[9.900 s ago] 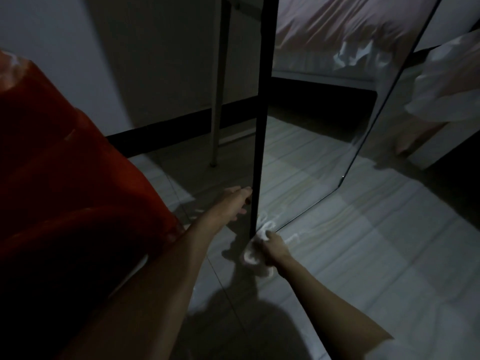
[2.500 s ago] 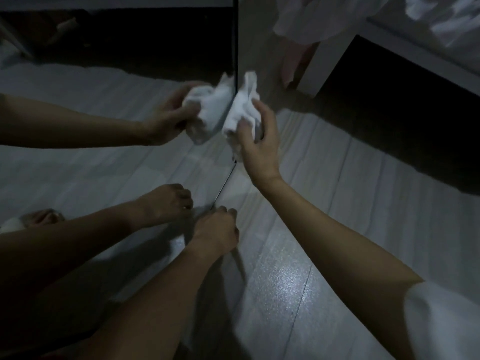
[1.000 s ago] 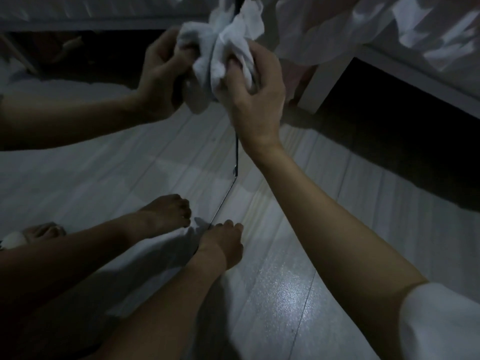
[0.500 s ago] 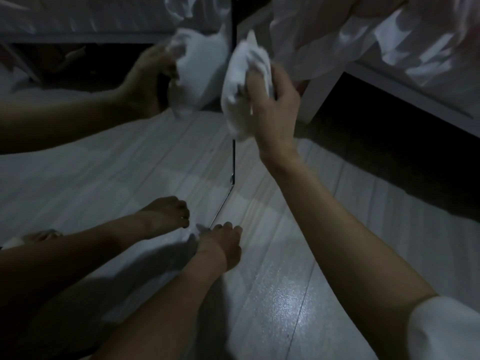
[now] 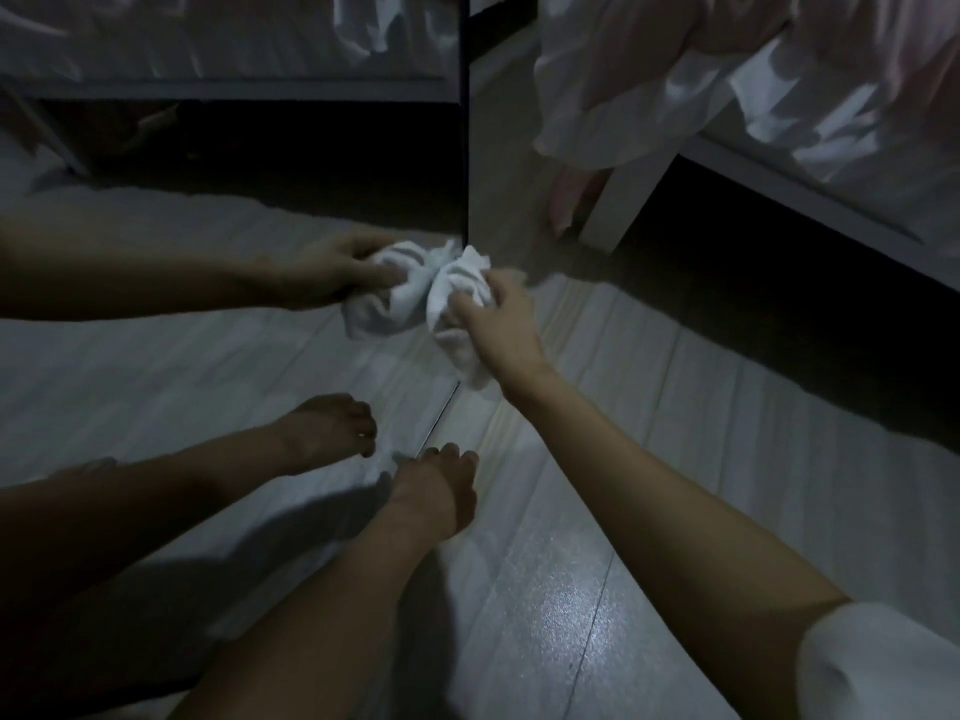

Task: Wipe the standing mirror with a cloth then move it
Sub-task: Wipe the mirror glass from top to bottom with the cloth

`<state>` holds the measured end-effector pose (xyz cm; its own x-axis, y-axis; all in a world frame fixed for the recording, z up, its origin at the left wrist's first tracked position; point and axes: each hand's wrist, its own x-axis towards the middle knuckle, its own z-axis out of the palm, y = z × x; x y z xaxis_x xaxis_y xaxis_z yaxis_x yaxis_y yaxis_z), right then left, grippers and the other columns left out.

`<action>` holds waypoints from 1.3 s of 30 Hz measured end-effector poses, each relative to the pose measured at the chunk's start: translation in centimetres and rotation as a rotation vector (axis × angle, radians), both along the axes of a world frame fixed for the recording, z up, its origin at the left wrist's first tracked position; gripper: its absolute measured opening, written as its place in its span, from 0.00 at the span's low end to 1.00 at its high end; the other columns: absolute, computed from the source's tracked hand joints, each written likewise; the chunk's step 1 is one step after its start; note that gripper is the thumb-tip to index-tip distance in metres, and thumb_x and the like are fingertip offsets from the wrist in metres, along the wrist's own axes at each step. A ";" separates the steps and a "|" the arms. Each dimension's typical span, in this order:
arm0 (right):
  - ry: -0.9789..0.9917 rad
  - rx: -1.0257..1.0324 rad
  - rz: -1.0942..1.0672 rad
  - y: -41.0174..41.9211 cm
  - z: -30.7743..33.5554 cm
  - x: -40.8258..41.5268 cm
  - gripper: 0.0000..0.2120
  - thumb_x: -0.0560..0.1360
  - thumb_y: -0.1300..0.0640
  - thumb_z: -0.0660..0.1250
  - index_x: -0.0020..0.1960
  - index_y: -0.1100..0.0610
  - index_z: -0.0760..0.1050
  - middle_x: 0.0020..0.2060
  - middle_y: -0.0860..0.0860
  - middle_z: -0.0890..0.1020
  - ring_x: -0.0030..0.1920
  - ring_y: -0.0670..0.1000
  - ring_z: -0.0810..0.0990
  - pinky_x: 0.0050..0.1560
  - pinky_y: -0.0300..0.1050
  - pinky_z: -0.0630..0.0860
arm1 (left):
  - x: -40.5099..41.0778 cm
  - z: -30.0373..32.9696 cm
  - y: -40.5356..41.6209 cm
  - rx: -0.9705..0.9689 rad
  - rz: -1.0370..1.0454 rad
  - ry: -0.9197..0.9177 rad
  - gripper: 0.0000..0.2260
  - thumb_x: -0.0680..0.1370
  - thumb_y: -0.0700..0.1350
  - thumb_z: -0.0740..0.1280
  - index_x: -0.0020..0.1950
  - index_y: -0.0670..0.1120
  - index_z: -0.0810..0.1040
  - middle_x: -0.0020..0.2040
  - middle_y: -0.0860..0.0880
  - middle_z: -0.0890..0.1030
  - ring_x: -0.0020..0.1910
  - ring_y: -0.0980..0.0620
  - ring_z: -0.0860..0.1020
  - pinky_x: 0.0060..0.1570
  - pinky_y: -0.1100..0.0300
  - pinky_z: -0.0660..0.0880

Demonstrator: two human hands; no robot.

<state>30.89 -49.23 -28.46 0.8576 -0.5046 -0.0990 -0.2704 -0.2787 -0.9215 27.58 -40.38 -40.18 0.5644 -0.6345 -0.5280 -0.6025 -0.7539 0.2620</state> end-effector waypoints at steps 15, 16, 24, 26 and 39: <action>-0.187 0.010 -0.009 -0.2 -6.5 0.6 0.03 0.76 0.59 0.64 0.49 0.53 0.73 0.38 0.45 0.76 0.39 0.42 0.75 0.42 0.42 0.74 | -0.5 -0.5 2.3 -0.012 -0.059 -0.103 0.16 0.80 0.47 0.56 0.67 0.45 0.66 0.62 0.43 0.72 0.60 0.44 0.72 0.60 0.51 0.68; -0.119 0.009 -0.028 -0.3 -7.9 0.5 0.03 0.76 0.59 0.64 0.50 0.54 0.74 0.39 0.48 0.77 0.41 0.46 0.76 0.44 0.47 0.75 | -0.6 -0.5 2.4 -0.009 -0.066 -0.095 0.16 0.80 0.46 0.57 0.67 0.45 0.66 0.63 0.42 0.71 0.61 0.44 0.71 0.59 0.52 0.68; 0.594 -0.231 0.168 -1.6 -15.2 -1.2 0.05 0.75 0.56 0.61 0.42 0.55 0.74 0.45 0.59 0.76 0.48 0.55 0.76 0.45 0.43 0.69 | -1.1 -1.0 3.3 0.039 -0.167 -0.114 0.12 0.78 0.44 0.57 0.60 0.43 0.71 0.61 0.42 0.75 0.60 0.41 0.72 0.60 0.51 0.66; 0.541 -0.235 0.031 -2.0 -14.2 -1.3 0.12 0.75 0.54 0.61 0.55 0.56 0.75 0.53 0.58 0.79 0.54 0.58 0.77 0.51 0.46 0.72 | -1.1 -1.2 3.6 0.040 -0.186 -0.107 0.13 0.77 0.43 0.58 0.61 0.43 0.71 0.61 0.41 0.74 0.60 0.41 0.72 0.60 0.51 0.66; 0.600 -0.131 0.208 -1.2 -17.1 -1.1 0.20 0.78 0.56 0.58 0.68 0.59 0.66 0.64 0.62 0.73 0.62 0.62 0.72 0.59 0.48 0.69 | -1.3 -1.8 2.9 -0.005 -0.137 -0.087 0.13 0.79 0.42 0.57 0.63 0.43 0.70 0.62 0.42 0.73 0.63 0.43 0.71 0.63 0.50 0.65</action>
